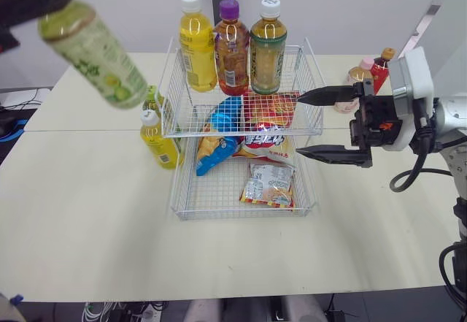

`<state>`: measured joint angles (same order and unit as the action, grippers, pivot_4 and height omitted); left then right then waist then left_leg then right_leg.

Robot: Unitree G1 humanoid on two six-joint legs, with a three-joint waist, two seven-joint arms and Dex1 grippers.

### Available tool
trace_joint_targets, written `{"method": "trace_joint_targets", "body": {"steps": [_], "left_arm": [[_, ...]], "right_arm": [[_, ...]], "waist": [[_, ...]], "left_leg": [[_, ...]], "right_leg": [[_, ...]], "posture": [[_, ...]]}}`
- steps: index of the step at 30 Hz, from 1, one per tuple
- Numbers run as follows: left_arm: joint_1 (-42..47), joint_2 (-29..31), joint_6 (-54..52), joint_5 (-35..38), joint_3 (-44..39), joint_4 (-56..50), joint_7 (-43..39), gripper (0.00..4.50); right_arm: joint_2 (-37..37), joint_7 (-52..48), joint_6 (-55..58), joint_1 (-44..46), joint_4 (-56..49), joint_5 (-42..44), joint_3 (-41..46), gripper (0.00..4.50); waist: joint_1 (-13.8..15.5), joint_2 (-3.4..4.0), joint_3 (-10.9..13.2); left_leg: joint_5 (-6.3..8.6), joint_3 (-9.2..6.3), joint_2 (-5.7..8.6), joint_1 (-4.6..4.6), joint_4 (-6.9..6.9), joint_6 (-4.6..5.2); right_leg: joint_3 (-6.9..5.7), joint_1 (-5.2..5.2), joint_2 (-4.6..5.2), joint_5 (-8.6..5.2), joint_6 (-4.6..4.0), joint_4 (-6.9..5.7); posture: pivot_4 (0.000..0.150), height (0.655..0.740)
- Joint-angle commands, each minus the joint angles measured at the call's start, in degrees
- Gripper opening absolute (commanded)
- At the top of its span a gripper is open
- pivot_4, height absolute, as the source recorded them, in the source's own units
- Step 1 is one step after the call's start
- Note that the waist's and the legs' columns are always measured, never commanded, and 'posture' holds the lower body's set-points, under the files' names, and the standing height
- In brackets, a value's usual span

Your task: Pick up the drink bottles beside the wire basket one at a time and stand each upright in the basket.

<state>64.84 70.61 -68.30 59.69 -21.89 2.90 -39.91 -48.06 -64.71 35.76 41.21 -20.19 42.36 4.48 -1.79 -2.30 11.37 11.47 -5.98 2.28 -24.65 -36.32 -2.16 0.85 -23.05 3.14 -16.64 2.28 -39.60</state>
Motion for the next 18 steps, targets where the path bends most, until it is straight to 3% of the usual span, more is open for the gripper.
{"method": "trace_joint_targets", "body": {"steps": [1, 7, 18], "left_arm": [[13.06, -2.53, 0.71, -2.01, 7.31, 4.61, -4.27, 1.36], [25.55, -11.92, 2.56, -10.22, 19.94, 11.86, -13.16, 1.36], [25.69, -31.19, 15.81, -24.32, 26.93, 20.3, -16.1, 1.36]], "right_arm": [[-1.05, 1.55, 0.62, 0.4, -1.41, 1.35, 3.1, 4.5], [-2.87, 2.85, 1.45, -1.32, -1.75, 1.35, 5.33, 4.5], [-3.67, 8.89, 4.01, -4.96, -4.9, 2.96, 9.32, 4.5]], "waist": [[0.04, 0.0, 0.0], [-0.04, 0.02, 0.0], [-0.61, 0.1, 0.06]], "left_leg": [[0.0, 0.03, 0.02, -0.07, -0.01, 0.0], [-0.02, 0.13, 0.02, -0.1, -0.06, -0.01], [-0.02, 0.15, 0.0, -0.11, -0.07, 0.0]], "right_leg": [[0.01, -0.06, 0.01, 0.0, 0.01, -0.02], [0.06, -0.13, 0.01, 0.0, 0.02, -0.19], [0.19, -0.23, 0.03, -0.01, 0.0, -0.26]], "posture": [[0.15, 0.74], [0.15, 0.74], [0.15, 0.74]]}}
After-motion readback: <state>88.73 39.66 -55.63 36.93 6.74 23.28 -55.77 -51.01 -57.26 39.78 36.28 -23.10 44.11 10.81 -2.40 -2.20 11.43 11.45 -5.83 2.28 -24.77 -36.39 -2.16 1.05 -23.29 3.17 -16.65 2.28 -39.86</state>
